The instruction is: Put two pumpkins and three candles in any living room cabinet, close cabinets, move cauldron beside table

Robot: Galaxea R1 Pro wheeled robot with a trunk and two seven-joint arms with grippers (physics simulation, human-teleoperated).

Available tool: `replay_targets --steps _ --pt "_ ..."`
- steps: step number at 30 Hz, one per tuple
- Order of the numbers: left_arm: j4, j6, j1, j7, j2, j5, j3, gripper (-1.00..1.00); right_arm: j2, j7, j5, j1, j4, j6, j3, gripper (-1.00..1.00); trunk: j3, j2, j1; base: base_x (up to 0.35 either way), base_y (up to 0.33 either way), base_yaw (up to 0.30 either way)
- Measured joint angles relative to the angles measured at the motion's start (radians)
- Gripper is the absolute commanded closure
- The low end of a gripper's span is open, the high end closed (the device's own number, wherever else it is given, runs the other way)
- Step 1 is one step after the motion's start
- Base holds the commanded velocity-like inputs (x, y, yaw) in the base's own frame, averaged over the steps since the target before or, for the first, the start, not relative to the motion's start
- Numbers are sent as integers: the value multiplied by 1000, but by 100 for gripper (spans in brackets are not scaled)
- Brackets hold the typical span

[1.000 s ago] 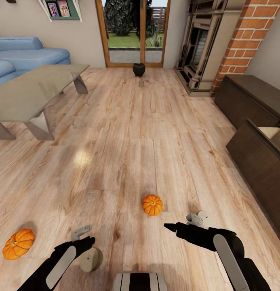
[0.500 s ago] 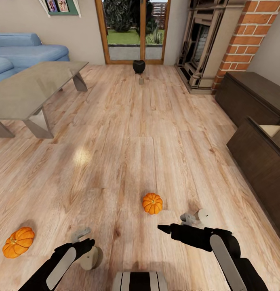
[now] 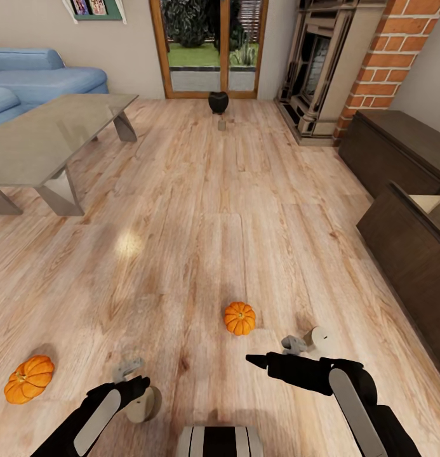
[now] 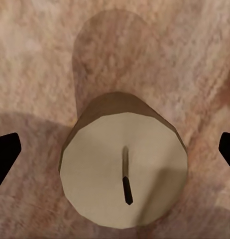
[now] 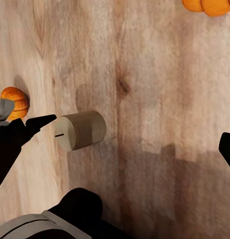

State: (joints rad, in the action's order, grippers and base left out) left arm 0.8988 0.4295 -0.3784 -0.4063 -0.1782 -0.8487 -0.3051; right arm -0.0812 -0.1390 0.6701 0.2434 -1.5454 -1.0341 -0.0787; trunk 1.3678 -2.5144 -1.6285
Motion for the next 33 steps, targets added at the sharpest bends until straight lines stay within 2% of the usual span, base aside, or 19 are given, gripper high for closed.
replay_targets --steps 14,25,30,33 --pt "0 0 0 0 1 1 -2 -100 0 0 0 0 3 2 -2 -100 50 -3 -6 0 0 0" --pt "0 0 0 4 8 -2 -12 -100 0 0 0 0 3 2 0 -100 50 -3 -6 0 0 0" --pt "-7 -2 0 70 7 2 -30 -100 0 0 0 0 3 2 0 -100 50 -3 -6 0 0 0" --pt "-19 -14 0 83 8 4 -32 -100 0 0 0 0 4 2 -1 -100 50 -3 -6 0 0 0"
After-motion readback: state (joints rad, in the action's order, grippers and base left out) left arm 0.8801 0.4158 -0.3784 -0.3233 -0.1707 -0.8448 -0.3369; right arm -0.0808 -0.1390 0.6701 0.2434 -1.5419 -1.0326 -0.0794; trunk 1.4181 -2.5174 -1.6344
